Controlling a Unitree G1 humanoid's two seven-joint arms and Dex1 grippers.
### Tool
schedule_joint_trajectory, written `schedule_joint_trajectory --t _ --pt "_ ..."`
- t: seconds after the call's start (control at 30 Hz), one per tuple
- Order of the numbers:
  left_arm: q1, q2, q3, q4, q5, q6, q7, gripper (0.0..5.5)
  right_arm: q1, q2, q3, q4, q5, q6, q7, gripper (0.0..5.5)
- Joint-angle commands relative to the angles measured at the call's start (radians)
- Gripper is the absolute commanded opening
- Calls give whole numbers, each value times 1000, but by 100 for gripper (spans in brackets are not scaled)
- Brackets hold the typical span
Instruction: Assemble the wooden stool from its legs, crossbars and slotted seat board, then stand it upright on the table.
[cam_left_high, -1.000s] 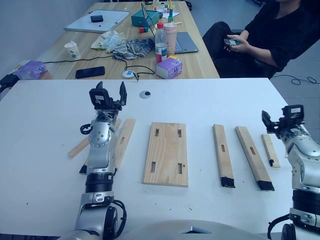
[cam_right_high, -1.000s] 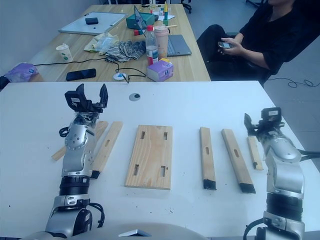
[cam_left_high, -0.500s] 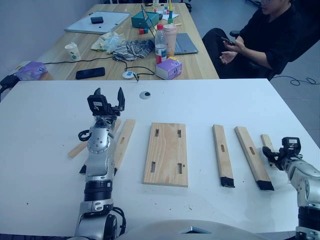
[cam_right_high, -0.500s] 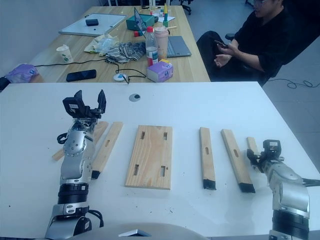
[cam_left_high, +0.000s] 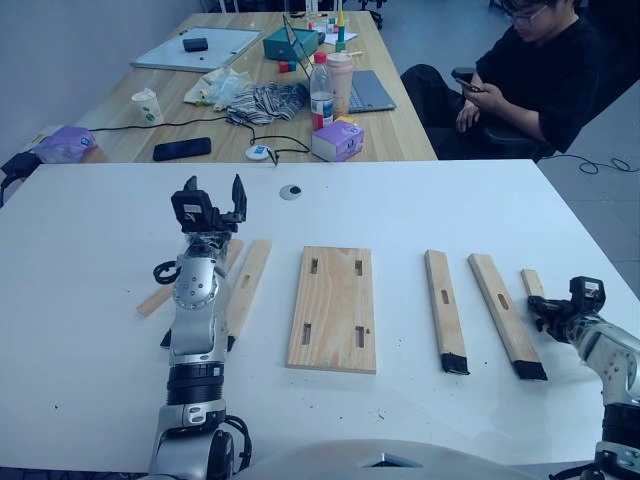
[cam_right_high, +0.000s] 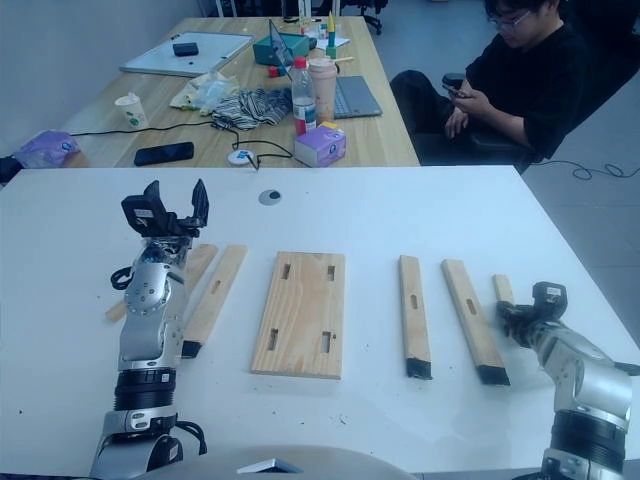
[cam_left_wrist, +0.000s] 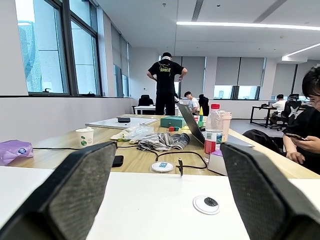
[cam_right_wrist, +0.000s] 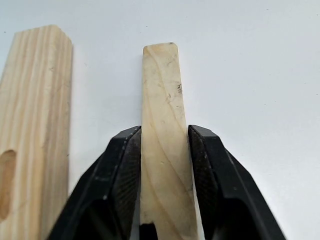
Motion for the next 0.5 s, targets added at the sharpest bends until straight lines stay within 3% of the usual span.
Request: schedule_joint_trajectory --t 0.03,0.17,0.3,0.4,0.5 --pt "-2 3 1 4 2 11 1 379 68 10 55 93 -41 15 -7 131" --pt "-11 4 -1 9 2 13 -2 379 70 13 69 74 -50 -52 -22 131" --pt "-45 18 -6 -39 -73 80 -70 379 -79 59 71 -95 -5 -313 -17 131" --pt "-118 59 -41 -131 -271 329 -227 379 -214 95 199 -232 -21 -534 71 131" --pt "-161 58 -29 -229 -551 625 -273 379 -286 113 376 -283 -101 -718 159 131"
